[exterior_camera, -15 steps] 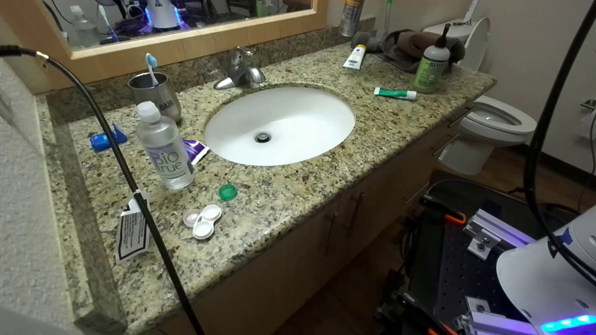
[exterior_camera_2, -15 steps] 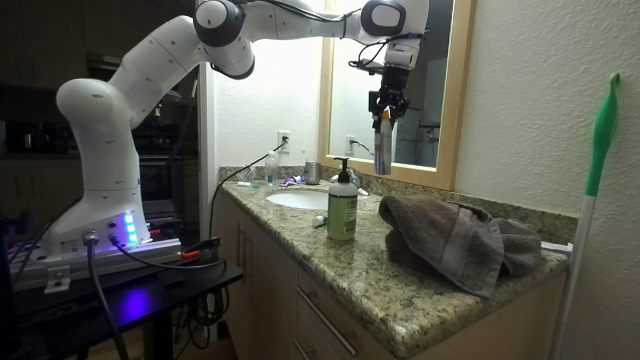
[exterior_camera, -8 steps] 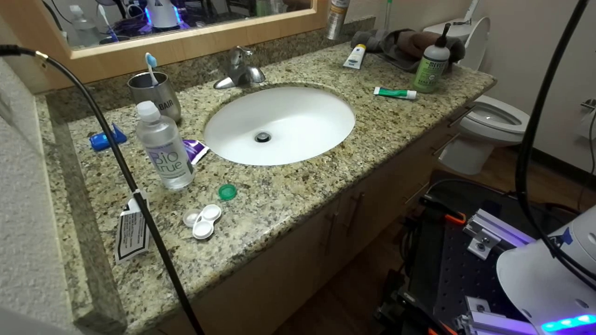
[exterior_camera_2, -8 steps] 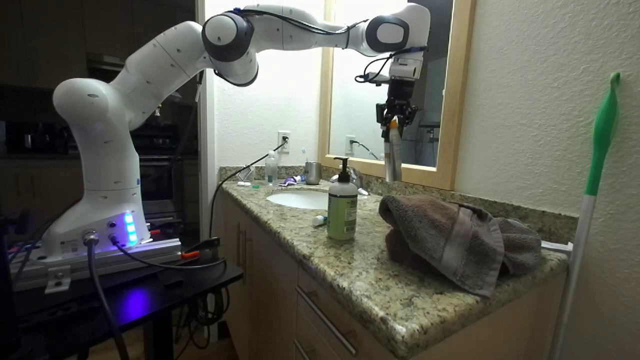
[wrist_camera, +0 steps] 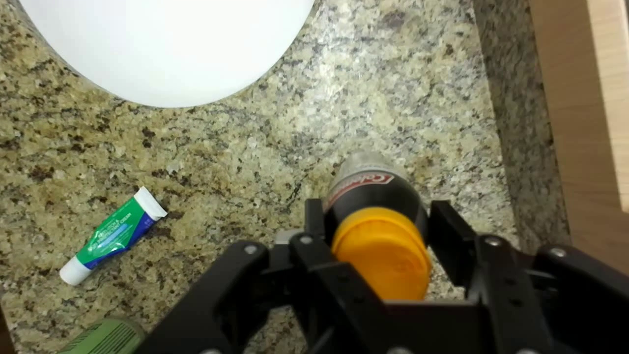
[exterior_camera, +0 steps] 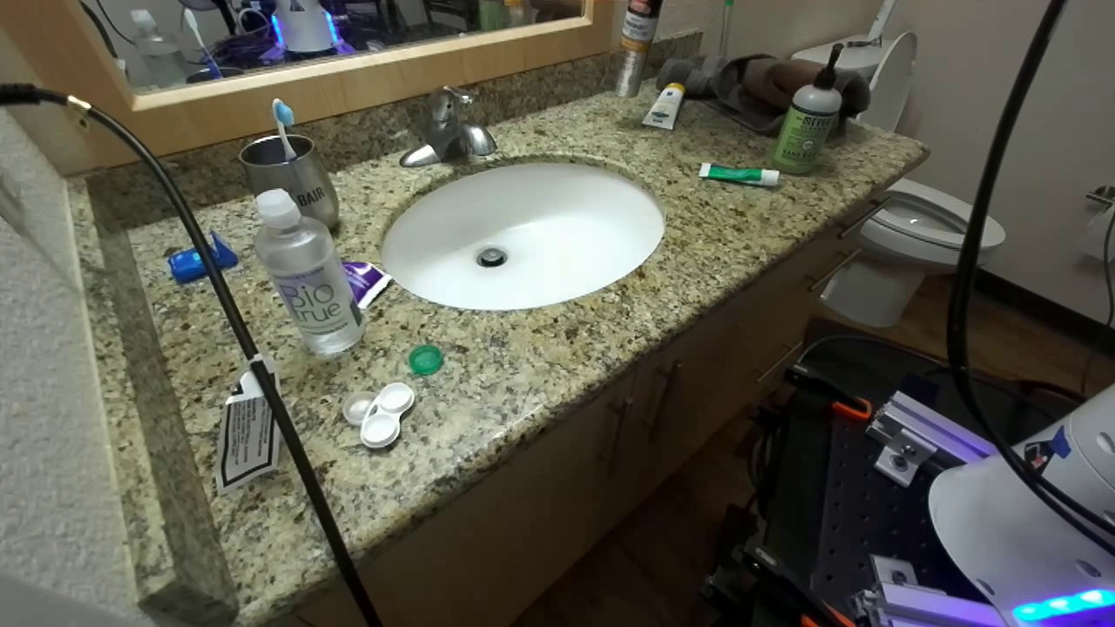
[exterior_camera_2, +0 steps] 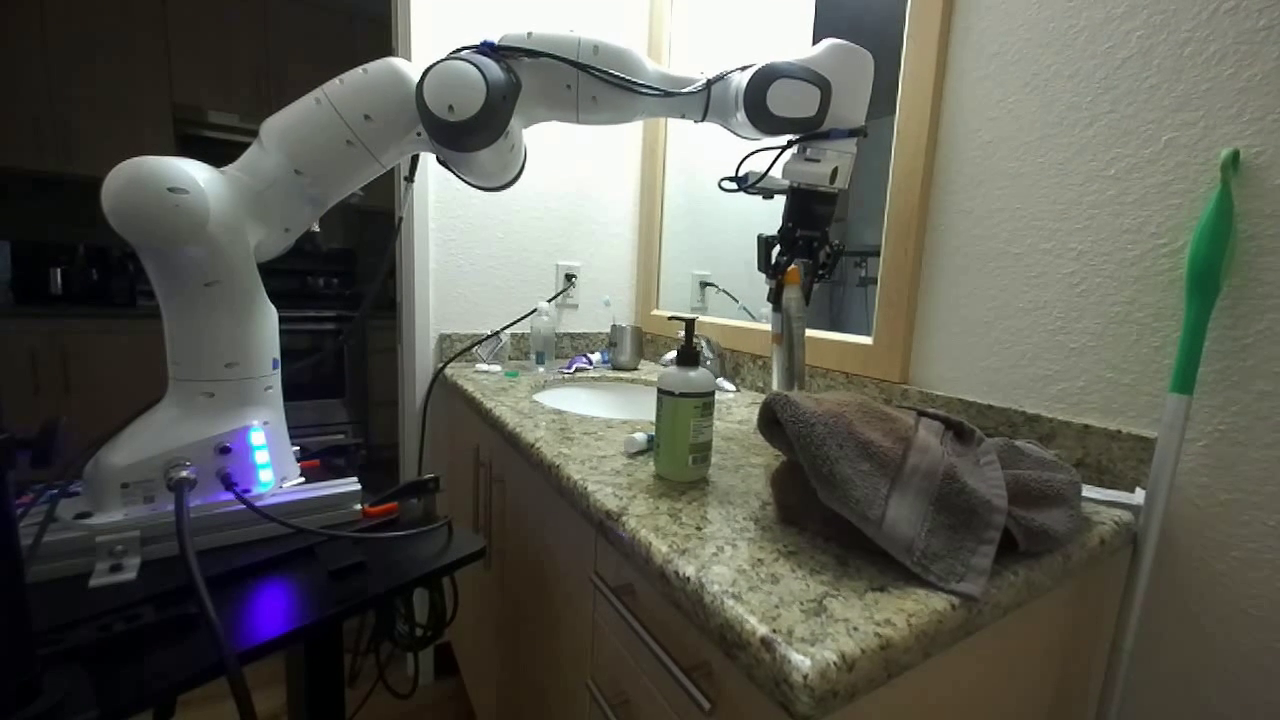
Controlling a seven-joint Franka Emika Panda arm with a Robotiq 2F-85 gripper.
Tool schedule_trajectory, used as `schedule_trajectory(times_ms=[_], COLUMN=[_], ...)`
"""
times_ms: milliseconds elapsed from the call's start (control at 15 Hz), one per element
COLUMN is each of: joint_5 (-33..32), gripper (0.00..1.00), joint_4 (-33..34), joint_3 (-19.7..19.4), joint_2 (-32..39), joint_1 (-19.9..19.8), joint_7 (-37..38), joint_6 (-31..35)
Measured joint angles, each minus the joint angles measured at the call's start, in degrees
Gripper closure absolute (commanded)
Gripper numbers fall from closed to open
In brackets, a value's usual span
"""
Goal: Move the silver bottle backwards
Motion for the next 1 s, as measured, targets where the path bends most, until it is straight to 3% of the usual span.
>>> schedule_trajectory(times_ms=[467,1000], joint_5=[-5.0,-5.2], gripper=[0.69,0.69], joint_4=[3.4,8.2], joint_3=[0.6,3.7], joint_2=[3.5,6.3], joint_1=[-0.2,-2.0], joint_7=[2.1,2.1], joint_6=[-1.7,-4.4])
